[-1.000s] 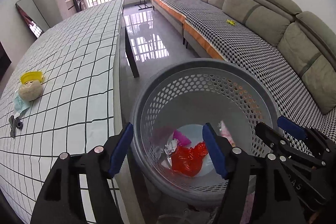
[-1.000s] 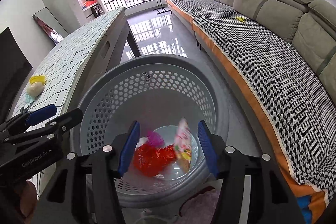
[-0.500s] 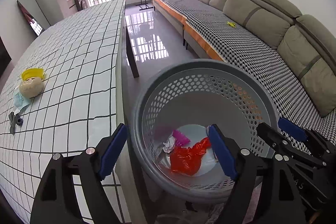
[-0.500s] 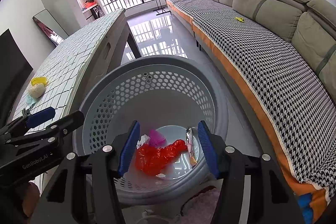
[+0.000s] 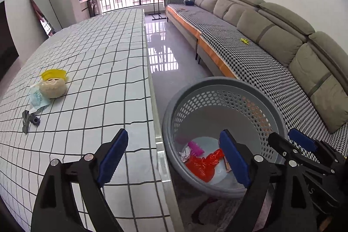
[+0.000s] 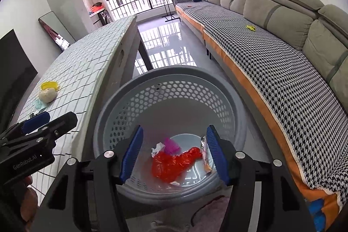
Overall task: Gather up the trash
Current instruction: 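Move the right gripper to the black spiky rubber toy and close on it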
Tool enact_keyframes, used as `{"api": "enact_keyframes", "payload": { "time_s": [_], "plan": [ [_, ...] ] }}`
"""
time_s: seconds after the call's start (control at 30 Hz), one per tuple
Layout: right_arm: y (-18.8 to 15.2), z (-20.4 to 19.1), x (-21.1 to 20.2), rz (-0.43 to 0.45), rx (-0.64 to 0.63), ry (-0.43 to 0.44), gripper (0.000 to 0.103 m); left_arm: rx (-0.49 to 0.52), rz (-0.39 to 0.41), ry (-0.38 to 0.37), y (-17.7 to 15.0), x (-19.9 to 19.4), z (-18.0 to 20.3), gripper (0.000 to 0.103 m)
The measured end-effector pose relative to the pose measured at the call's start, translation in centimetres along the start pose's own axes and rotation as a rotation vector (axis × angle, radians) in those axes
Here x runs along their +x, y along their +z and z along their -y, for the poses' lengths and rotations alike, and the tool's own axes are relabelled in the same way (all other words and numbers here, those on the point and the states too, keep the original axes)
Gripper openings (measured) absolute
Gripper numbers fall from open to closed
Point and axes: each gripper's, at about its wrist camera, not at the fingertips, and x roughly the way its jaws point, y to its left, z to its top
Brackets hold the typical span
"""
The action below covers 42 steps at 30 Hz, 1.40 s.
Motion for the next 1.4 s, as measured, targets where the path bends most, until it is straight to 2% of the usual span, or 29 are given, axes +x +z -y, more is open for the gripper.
{"api": "enact_keyframes", "payload": {
  "time_s": [0.23,0.63,0.9,1.17,1.4],
  "plan": [
    [0.1,-3.9,-1.0,0.022,-0.056,0.042,0.061,-0.069,0.066,0.046,-0.5,-3.1,-4.4,0.094],
    [0.2,-13.5,-0.5,0.009,-0.176,0.169,0.061,-0.193,0.087,0.184,-2.8,-6.4,-14.9,0.094],
    [0.4,-20.4,0.7,-0.014,-0.261,0.252,0.061,-0.294,0.083,0.284,-4.7,-7.5,-22.0,0.094],
    [1.7,-26.0,2.6,-0.039,-0.332,0.267,0.061,-0.375,0.072,0.345,-5.9,-7.9,-27.8,0.094],
    [2.2,-31.6,4.3,-0.077,-0.435,0.313,0.061,-0.399,0.075,0.397,-6.1,-7.6,-31.8,0.094]
  ]
}}
